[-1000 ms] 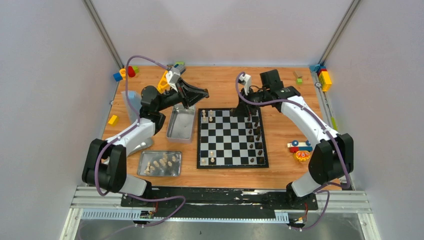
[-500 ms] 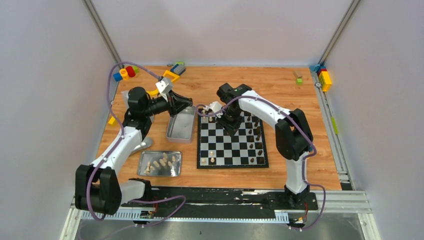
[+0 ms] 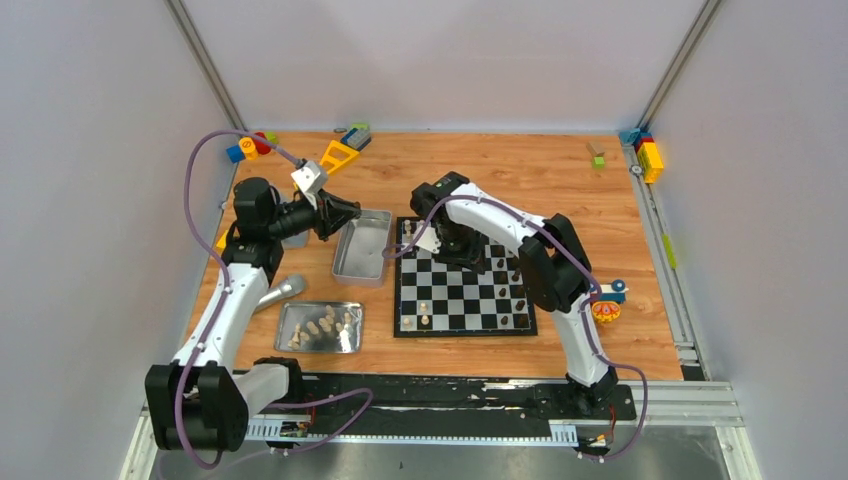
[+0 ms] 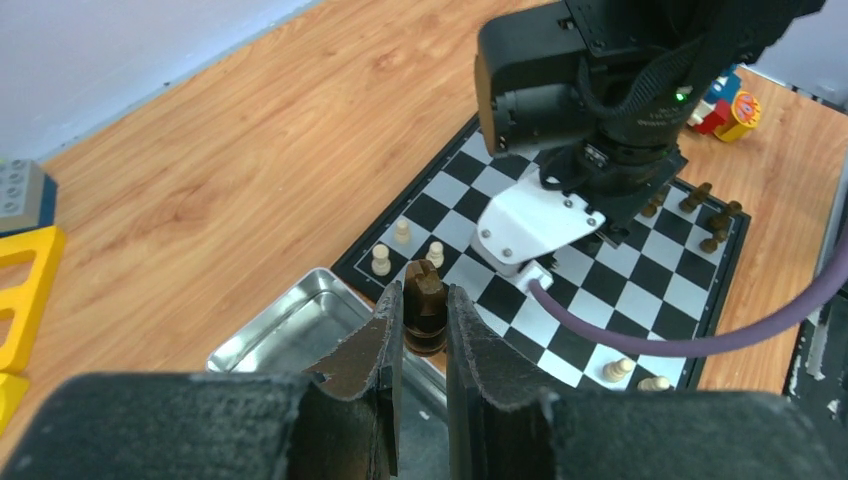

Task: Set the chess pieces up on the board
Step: Place the chess piece on the chessboard, then pick up the chess piece from the chessboard.

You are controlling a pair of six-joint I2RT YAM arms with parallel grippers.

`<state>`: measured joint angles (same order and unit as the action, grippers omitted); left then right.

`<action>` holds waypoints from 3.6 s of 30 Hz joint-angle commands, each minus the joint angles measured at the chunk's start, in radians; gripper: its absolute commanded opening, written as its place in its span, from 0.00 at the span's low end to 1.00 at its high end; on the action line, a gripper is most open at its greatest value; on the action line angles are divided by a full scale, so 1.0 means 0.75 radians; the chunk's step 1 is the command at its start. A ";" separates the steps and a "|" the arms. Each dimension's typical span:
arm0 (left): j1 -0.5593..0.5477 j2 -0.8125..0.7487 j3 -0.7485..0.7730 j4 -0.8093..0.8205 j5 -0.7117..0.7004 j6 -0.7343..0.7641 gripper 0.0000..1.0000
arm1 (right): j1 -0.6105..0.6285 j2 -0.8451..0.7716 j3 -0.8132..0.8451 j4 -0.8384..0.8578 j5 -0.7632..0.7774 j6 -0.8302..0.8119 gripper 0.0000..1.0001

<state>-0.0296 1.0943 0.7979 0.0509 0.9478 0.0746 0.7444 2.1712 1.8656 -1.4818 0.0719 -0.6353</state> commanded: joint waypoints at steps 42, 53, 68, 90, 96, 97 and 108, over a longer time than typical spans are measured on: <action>0.082 0.050 0.099 0.058 0.024 0.031 0.00 | 0.042 -0.105 0.069 -0.020 -0.053 -0.056 0.45; 0.052 0.184 0.181 0.261 0.039 -0.132 0.00 | -0.199 -0.403 -0.153 0.287 -0.481 0.075 0.50; 0.052 0.179 0.137 0.309 0.001 -0.177 0.00 | -0.262 -0.547 -0.674 0.840 -0.550 0.255 0.53; 0.031 0.183 0.107 0.268 0.004 -0.102 0.00 | -0.260 -0.514 -0.753 0.847 -0.537 0.231 0.43; 0.005 0.183 0.105 0.265 0.002 -0.101 0.00 | -0.259 -0.500 -0.755 0.847 -0.536 0.232 0.31; 0.005 0.183 0.104 0.265 0.002 -0.101 0.00 | -0.257 -0.499 -0.755 0.847 -0.536 0.232 0.28; -0.004 0.185 0.102 0.253 0.011 -0.056 0.00 | -0.259 -0.583 -0.751 0.796 -0.526 0.251 0.07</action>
<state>-0.0242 1.2362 0.8776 0.2279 0.9482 -0.0116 0.5465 1.7947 1.2945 -0.8719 -0.3161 -0.4561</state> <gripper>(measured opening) 0.235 0.145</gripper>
